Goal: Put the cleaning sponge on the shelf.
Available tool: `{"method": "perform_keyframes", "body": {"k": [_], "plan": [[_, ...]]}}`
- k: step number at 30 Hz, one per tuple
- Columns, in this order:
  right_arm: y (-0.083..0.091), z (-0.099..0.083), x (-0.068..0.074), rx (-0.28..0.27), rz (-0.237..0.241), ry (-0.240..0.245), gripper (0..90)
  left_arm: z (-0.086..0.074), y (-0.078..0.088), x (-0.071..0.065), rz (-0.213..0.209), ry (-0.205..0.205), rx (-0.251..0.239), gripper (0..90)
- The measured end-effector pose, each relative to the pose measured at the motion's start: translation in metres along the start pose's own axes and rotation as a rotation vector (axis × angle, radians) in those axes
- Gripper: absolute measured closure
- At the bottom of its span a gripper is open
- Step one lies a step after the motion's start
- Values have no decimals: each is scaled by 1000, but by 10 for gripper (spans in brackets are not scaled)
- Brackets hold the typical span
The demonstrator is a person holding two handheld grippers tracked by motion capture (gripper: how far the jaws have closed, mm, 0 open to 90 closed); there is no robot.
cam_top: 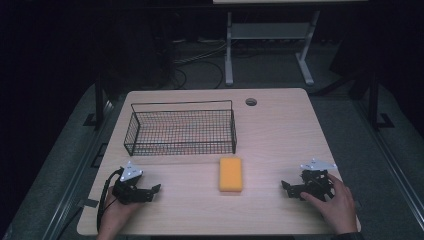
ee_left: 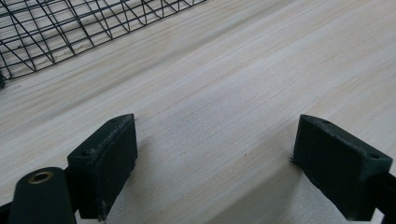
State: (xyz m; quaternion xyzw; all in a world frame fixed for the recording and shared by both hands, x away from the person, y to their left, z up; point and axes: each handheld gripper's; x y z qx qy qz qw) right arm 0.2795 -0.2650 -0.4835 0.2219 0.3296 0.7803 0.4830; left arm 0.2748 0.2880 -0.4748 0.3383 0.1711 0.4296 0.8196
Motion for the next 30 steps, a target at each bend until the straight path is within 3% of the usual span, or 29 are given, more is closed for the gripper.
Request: {"method": "perform_keyframes", "body": {"k": [15,30], "plan": [[0,0,0,0,0,0,0,3,1,0,0,3,14,159],[0,0,0,1,0,-1,0,17,8,-8,-65,-2,17,427]]}}
Point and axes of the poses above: each handheld gripper's, and its own axes: y roughly backward along the jaws, z roughly out of its top, x roughly to its left, and after that the axes turned 1 degree about x, right-handed
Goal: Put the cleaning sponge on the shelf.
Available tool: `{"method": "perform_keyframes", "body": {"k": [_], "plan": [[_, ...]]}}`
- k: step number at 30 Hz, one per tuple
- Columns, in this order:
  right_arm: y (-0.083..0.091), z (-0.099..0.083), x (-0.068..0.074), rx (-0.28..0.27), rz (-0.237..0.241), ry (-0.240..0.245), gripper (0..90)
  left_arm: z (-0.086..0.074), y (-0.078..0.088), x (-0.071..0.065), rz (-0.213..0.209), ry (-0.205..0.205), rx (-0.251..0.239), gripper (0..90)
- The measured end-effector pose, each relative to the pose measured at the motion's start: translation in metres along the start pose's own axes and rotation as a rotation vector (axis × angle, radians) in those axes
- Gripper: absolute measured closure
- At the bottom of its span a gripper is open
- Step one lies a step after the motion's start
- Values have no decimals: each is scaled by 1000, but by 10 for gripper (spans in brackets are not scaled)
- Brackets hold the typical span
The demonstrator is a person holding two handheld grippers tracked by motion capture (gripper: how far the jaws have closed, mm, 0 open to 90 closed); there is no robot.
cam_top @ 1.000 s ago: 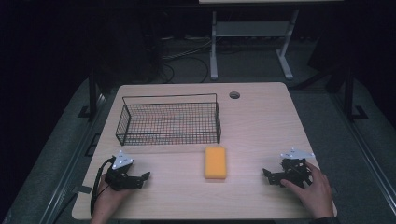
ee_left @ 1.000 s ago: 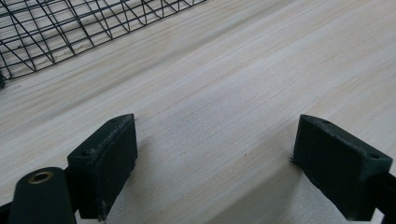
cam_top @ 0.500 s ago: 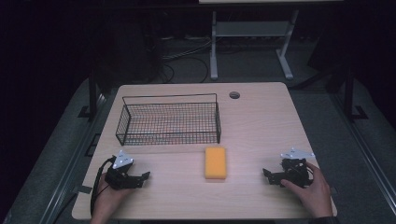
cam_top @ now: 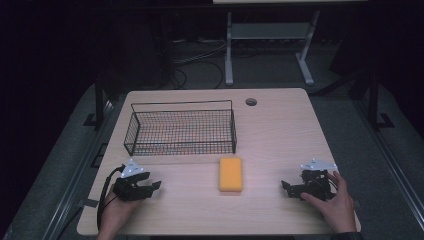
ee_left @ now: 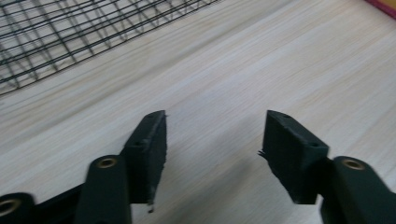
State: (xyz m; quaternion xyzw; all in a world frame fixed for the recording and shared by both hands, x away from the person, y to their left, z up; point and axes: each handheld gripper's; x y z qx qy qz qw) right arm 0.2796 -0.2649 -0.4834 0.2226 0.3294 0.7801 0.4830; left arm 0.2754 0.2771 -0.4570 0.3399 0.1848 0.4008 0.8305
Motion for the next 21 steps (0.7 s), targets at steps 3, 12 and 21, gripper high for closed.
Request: {"method": "perform_keyframes", "body": {"k": [3,12,21], "plan": [[0,0,0,0,0,2,0,6,-2,-5,-18,-11,11,479],[0,0,0,0,0,2,0,22,-6,-15,-48,-47,27,658],[0,0,0,0,0,2,0,43,-12,-27,-115,-53,45,844]]}}
Point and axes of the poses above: each handheld gripper's, and its own axes: y roughly backward along the jaws, z roughly out of its top, x roughly to its left, and after that the axes turned 1 degree about x, right-handed
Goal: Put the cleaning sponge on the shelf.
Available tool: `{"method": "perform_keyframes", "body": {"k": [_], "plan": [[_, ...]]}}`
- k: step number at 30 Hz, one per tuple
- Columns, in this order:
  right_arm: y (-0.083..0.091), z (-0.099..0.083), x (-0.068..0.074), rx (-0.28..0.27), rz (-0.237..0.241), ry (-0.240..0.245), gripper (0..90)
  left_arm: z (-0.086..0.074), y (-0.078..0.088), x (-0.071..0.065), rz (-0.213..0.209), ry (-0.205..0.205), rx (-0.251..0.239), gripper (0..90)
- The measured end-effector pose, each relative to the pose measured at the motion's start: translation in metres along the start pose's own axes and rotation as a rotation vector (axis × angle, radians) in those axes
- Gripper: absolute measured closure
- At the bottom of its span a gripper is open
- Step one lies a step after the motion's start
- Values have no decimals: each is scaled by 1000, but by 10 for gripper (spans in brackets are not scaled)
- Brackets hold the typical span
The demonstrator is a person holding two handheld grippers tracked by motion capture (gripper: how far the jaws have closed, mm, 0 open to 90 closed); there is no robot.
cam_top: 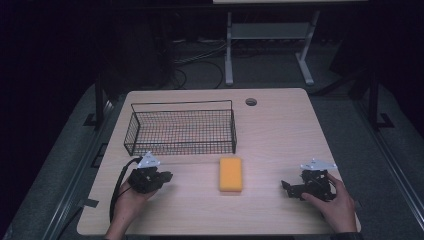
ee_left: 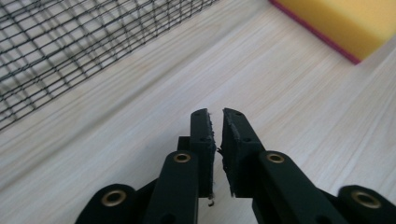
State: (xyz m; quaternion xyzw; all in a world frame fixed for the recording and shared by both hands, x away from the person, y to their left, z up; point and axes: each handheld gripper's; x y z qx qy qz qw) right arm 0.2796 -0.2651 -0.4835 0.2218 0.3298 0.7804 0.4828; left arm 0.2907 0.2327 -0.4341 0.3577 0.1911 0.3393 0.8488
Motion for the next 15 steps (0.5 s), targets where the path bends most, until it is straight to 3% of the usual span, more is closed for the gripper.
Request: {"method": "perform_keyframes", "body": {"k": [3,15], "plan": [[0,0,0,0,0,0,0,7,-1,-3,-10,-5,4,893],[0,0,0,0,0,0,0,31,-14,-15,-32,-37,16,898]]}}
Point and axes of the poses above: each handheld gripper's, and its own axes: y roughly backward along the jaws, z roughly out of its top, x roughly to its left, and after that the axes turned 1 degree about x, right-handed
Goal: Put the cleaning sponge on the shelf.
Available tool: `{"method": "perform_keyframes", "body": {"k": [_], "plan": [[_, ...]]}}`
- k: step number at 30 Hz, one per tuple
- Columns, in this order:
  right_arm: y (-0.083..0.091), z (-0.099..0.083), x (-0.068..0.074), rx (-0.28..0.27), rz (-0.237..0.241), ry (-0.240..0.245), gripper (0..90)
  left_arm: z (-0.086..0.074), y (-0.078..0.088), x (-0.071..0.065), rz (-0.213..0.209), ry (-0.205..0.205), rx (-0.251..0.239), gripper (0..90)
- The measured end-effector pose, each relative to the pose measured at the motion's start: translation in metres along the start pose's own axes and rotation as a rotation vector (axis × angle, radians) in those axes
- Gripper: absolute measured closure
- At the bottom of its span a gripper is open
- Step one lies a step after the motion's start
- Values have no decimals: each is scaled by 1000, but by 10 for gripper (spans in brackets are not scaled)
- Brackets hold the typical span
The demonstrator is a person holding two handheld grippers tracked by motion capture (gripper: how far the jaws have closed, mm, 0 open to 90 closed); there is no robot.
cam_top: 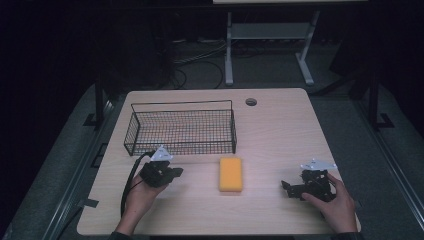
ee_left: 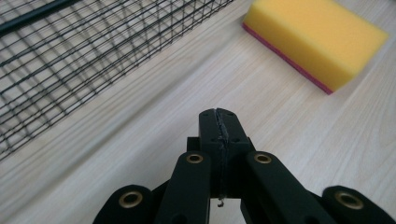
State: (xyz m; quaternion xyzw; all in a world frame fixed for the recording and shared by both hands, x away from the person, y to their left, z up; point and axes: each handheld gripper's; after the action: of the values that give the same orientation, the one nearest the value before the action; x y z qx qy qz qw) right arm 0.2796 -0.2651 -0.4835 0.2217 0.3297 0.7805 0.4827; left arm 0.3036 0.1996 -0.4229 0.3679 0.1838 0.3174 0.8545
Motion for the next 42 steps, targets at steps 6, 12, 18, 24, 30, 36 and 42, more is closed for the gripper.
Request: {"method": "perform_keyframes", "body": {"k": [6,12,18,24,30,36,42], "plan": [[0,0,0,0,0,0,0,16,-10,-7,-22,-19,-8,898],[0,0,0,0,0,0,0,28,-24,-13,-49,-42,5,898],[0,0,0,0,0,0,0,38,-33,-16,-66,-56,10,898],[0,0,0,0,0,0,0,47,-42,-19,-75,-73,13,898],[0,0,0,0,0,1,0,56,-52,-21,-84,-84,11,898],[0,0,0,0,0,0,0,62,-63,-21,-91,-92,18,898],[0,0,0,0,0,0,0,67,-73,-22,-95,-94,26,898]]}}
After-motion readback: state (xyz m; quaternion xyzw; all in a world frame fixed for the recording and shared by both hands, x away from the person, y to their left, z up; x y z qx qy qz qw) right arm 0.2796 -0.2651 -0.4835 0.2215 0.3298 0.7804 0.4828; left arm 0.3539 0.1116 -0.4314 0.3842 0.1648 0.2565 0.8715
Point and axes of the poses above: each handheld gripper's, and its own axes: y roughly backward along the jaws, z roughly out of its top, x roughly to its left, and after that the axes turned 1 degree about x, right-handed
